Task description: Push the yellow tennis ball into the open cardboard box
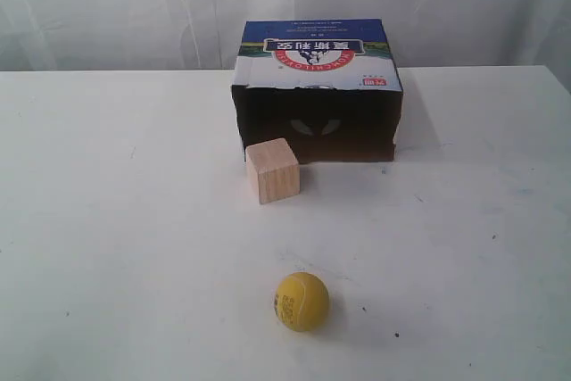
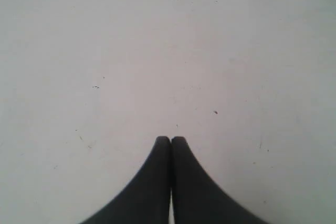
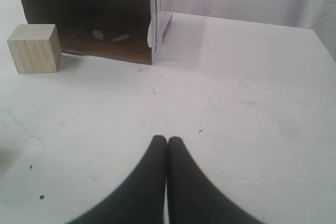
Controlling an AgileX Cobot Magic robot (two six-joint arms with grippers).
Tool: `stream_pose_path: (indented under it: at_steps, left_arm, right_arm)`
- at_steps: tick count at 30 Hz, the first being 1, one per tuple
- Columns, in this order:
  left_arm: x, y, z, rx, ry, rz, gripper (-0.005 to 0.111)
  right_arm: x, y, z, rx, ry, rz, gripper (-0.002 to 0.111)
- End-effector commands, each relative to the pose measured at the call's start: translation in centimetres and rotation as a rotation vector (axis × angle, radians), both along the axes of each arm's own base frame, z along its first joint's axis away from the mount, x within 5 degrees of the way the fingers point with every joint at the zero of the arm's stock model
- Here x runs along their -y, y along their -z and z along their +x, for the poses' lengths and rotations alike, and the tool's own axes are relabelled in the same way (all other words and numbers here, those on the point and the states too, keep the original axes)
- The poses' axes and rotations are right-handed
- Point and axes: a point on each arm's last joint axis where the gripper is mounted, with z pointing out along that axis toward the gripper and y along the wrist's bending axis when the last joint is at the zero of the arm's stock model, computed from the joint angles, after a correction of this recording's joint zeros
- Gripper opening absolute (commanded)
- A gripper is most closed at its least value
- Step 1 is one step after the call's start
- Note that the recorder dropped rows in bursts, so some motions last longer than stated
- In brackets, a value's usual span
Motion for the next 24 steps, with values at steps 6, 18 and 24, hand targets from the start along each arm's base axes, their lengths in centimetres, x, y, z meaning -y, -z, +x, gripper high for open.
stream_pose_path:
  at_steps: [6, 18, 24]
  left_arm:
    - [0.0, 0.2, -0.1, -0.011, 0.004, 0.009, 0.0]
    - [0.0, 0.2, -0.1, -0.011, 0.004, 0.009, 0.0]
    - [0.0, 0.2, -0.1, -0.011, 0.004, 0.009, 0.0]
  right_arm:
    - [0.0, 0.2, 0.0, 0.001, 0.008, 0.005, 0.0]
    - [0.0, 0.1, 0.0, 0.009, 0.006, 0.012, 0.0]
    - [0.1, -6.1, -0.8, 0.219, 0.003, 0.083, 0.0]
